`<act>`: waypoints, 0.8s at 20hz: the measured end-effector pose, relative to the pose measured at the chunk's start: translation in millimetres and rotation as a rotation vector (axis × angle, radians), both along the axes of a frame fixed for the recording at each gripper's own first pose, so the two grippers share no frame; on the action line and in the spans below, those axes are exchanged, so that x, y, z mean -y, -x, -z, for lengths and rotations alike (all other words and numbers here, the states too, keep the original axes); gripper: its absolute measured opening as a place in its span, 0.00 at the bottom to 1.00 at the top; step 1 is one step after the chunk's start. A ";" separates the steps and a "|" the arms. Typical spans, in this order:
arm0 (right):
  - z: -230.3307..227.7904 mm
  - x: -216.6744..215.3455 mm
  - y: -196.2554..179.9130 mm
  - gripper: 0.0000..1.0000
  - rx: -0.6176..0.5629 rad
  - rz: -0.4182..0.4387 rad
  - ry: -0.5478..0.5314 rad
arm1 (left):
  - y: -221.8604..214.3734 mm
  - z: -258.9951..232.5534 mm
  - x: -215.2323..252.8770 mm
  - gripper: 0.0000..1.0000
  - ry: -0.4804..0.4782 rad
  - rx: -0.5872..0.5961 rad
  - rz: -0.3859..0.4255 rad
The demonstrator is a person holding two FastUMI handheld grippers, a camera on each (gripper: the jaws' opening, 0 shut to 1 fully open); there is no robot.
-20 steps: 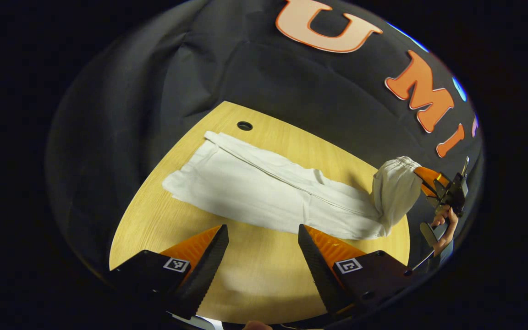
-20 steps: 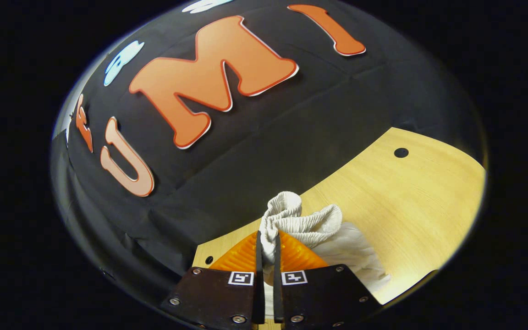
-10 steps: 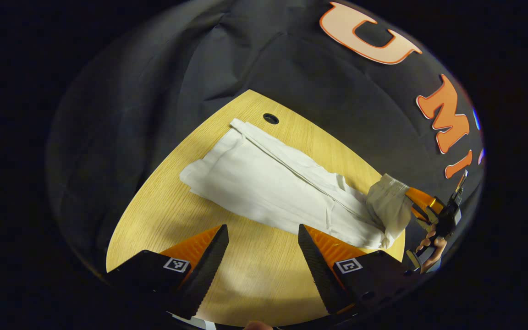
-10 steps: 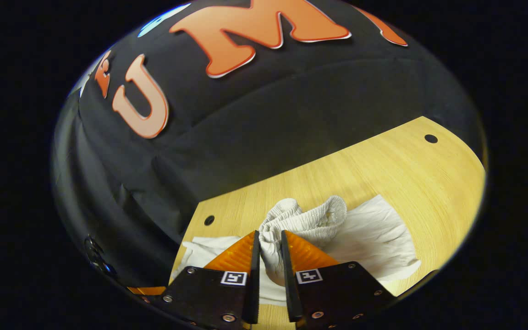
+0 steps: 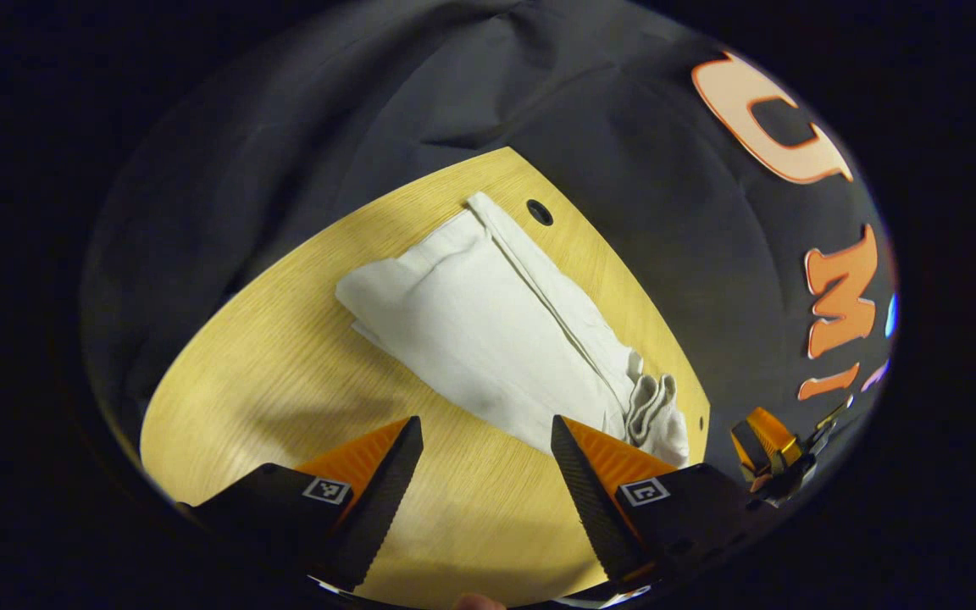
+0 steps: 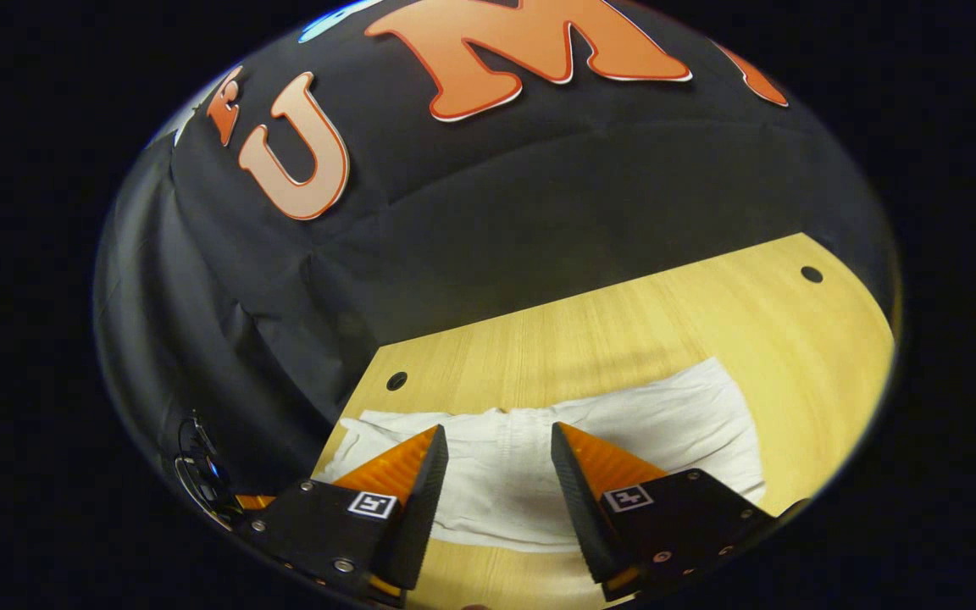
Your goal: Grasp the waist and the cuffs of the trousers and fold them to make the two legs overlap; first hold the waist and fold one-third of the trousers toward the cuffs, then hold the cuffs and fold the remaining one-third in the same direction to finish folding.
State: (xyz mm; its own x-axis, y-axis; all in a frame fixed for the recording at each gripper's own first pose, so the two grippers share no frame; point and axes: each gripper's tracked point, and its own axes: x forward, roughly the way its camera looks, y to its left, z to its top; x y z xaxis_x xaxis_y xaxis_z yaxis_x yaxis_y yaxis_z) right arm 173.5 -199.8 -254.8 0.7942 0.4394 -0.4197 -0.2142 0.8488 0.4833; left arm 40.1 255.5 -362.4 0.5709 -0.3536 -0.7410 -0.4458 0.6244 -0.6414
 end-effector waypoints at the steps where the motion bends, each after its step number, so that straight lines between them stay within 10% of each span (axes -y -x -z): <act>1: -2.4 8.0 3.5 0.80 0.003 0.007 0.008 | 0.1 6.6 -2.3 0.99 0.018 -0.008 -0.028; 16: -5.7 104.3 32.3 0.94 0.008 0.141 0.079 | -54.3 46.6 -42.3 0.93 0.019 -0.031 -0.223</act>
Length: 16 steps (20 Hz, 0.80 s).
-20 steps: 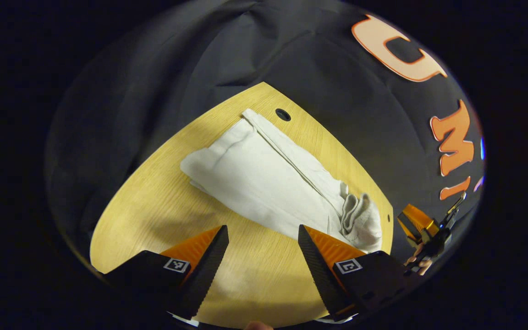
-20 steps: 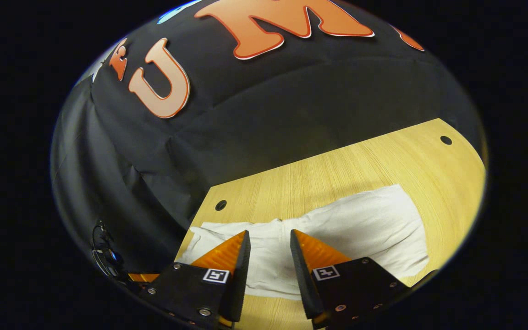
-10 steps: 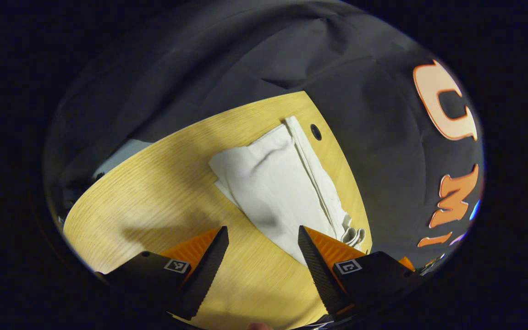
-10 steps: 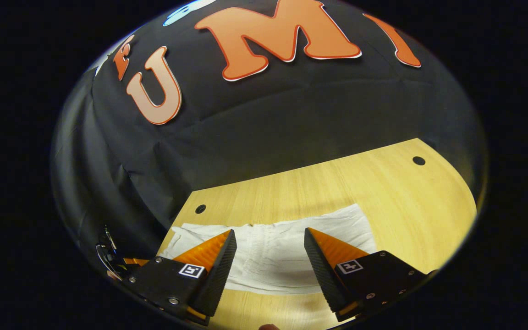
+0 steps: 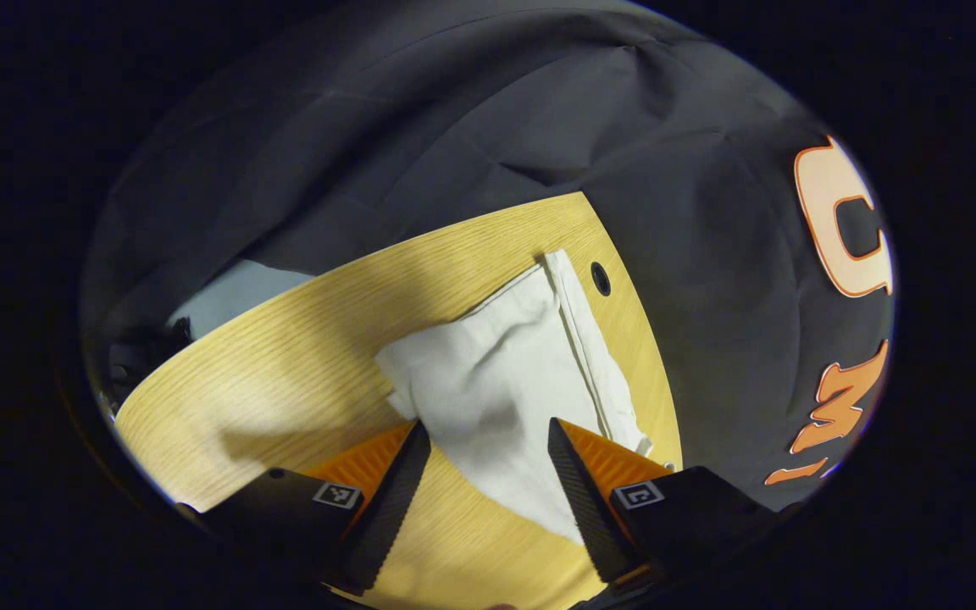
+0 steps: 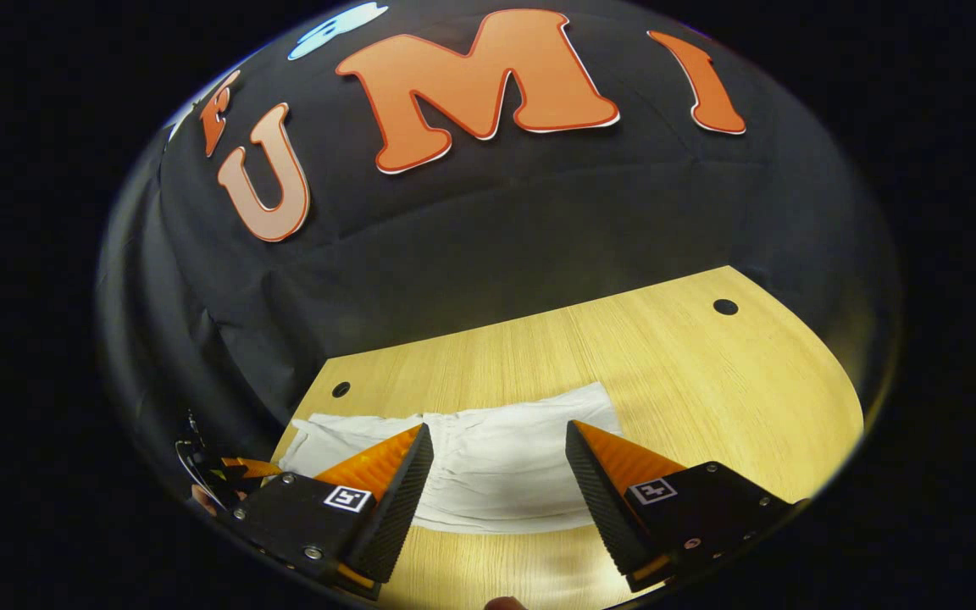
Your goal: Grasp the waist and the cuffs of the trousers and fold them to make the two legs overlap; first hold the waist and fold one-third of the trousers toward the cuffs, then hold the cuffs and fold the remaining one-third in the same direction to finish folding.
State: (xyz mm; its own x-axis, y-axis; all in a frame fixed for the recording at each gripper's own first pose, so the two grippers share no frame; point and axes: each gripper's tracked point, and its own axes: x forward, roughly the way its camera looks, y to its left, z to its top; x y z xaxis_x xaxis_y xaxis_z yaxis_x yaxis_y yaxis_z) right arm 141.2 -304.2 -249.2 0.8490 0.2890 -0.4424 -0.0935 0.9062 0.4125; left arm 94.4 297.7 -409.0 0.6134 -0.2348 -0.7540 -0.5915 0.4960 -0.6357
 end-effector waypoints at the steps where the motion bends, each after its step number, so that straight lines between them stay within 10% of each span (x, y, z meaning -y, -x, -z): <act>1: 2.3 4.9 2.2 0.94 -0.004 0.009 0.003 | -4.7 6.5 0.5 0.82 -0.021 -0.009 0.003; 4: 5.7 24.9 10.4 0.95 -0.011 0.046 0.012 | -9.9 16.2 5.5 0.43 -0.056 -0.046 -0.006; 5: 7.0 31.5 12.0 0.95 -0.014 0.057 0.017 | -11.7 13.8 7.4 0.16 -0.060 -0.044 -0.007; 16: 12.3 71.4 18.0 0.97 0.005 0.028 0.049 | -45.0 -138.1 55.3 0.07 -0.148 0.229 0.060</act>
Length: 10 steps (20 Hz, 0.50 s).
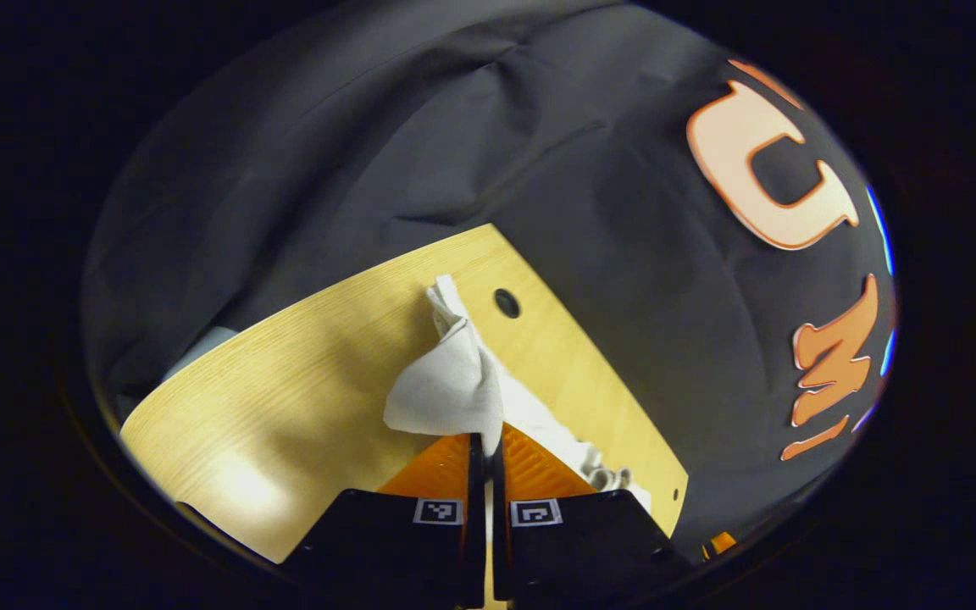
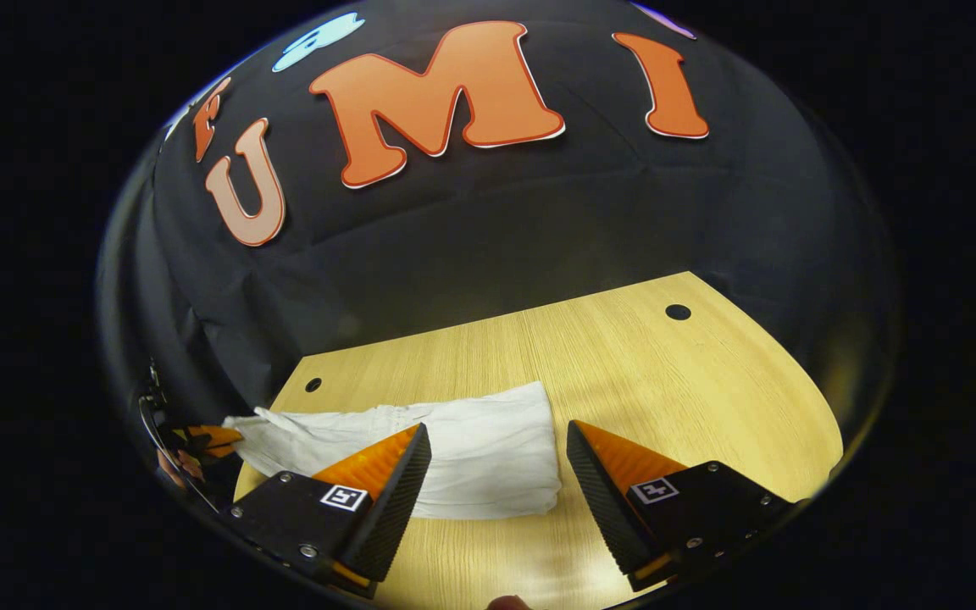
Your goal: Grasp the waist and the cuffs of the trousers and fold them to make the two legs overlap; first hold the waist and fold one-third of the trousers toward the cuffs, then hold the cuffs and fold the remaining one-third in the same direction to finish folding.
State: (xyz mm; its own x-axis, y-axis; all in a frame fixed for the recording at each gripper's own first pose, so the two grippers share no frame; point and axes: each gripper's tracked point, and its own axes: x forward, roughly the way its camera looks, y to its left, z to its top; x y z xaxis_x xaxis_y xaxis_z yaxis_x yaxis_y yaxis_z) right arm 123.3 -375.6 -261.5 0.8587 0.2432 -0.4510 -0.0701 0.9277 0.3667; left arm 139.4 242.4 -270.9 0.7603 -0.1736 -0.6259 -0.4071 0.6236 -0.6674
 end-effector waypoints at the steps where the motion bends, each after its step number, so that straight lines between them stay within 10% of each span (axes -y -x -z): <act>1: -1.4 2.8 1.1 0.97 0.004 -0.011 0.003 | -5.0 -19.7 11.5 0.07 0.003 0.032 0.011; 10: -7.1 47.4 6.4 0.99 0.054 -0.045 0.035 | -34.0 -123.4 127.9 0.07 -0.071 0.195 0.137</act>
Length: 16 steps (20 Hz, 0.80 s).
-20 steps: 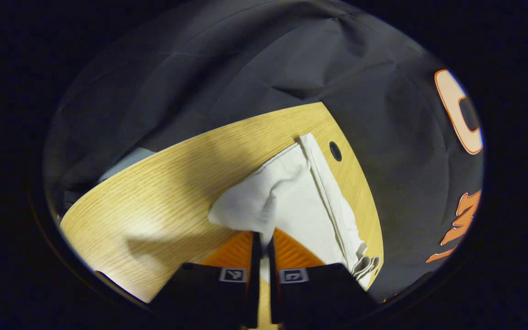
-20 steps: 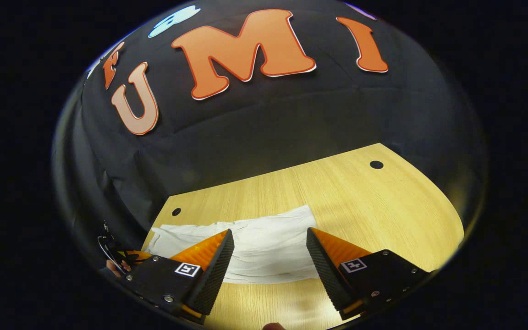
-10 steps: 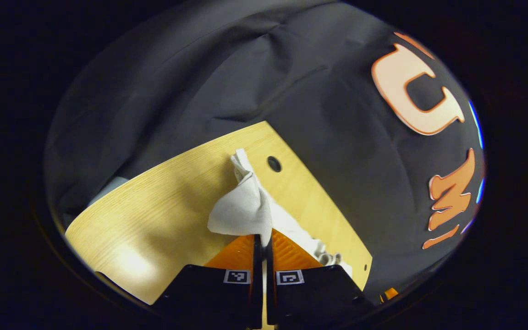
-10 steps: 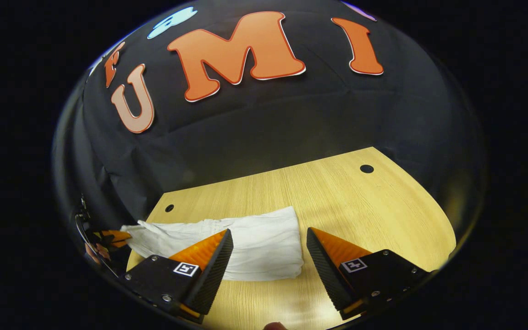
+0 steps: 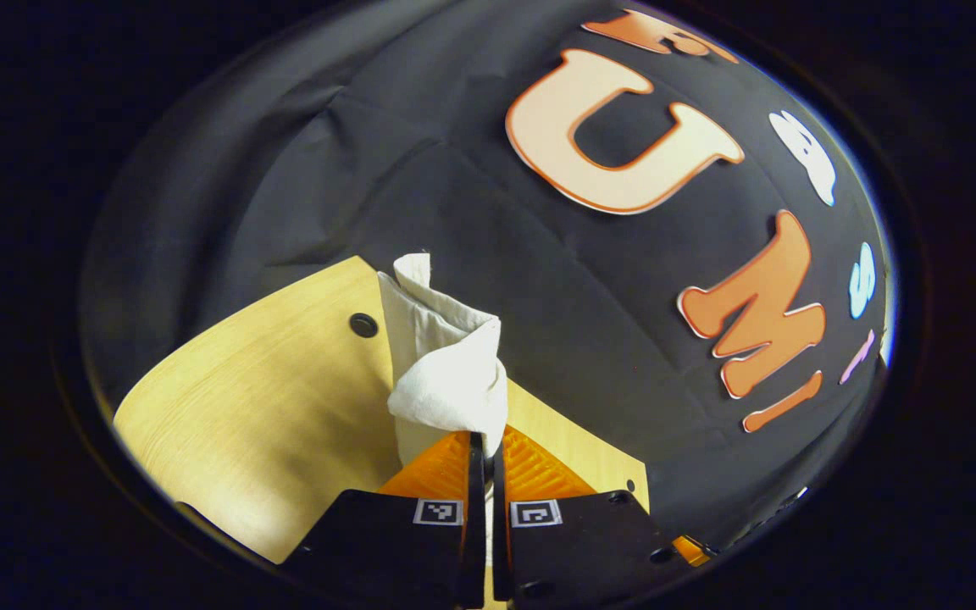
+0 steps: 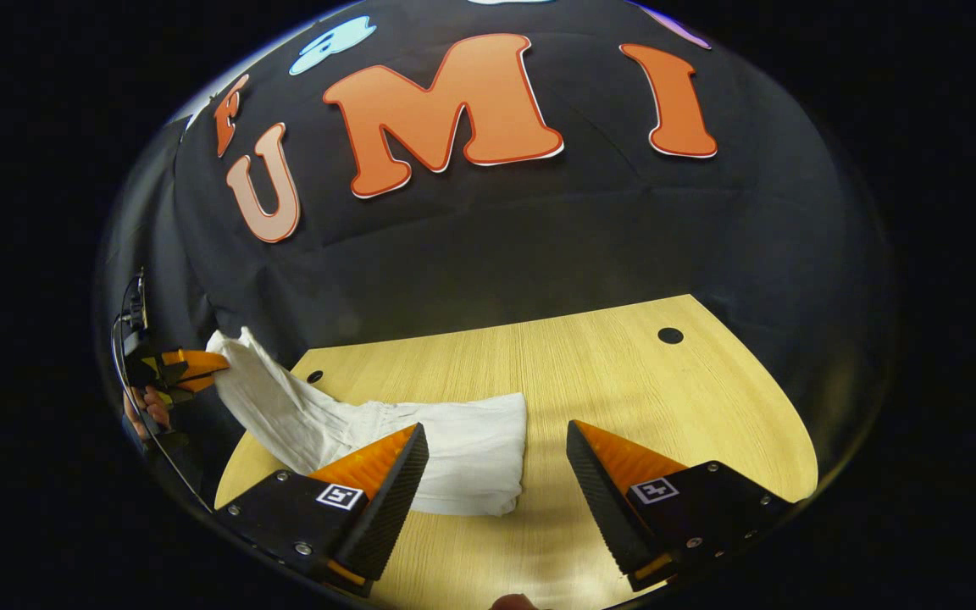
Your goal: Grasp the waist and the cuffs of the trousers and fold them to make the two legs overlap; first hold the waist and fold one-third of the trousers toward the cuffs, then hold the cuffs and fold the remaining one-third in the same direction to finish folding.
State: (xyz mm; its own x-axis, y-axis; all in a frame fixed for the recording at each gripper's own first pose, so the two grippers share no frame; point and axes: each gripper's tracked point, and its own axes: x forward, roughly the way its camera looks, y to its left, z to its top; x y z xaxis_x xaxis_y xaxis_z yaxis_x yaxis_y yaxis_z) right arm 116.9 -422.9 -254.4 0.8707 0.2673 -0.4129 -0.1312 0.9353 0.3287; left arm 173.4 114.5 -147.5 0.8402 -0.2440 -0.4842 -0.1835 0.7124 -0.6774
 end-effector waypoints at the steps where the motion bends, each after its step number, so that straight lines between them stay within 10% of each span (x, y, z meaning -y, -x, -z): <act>1: -0.6 5.8 0.8 0.99 0.004 -0.001 -0.004 | -0.4 -5.4 10.1 0.07 -0.004 0.007 0.008; 16: 19.7 102.7 26.0 0.98 -0.014 0.067 -0.016 | -12.4 -30.5 207.4 0.07 -0.020 0.033 0.236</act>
State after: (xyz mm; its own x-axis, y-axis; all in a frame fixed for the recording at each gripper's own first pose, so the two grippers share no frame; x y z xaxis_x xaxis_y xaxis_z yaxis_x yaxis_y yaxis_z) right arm 90.9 -525.6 -274.1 0.8811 0.2156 -0.4209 -0.0643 0.9363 0.3452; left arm 185.8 -92.9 -117.0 0.7765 -0.4258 -0.4645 0.0112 0.7464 -0.6654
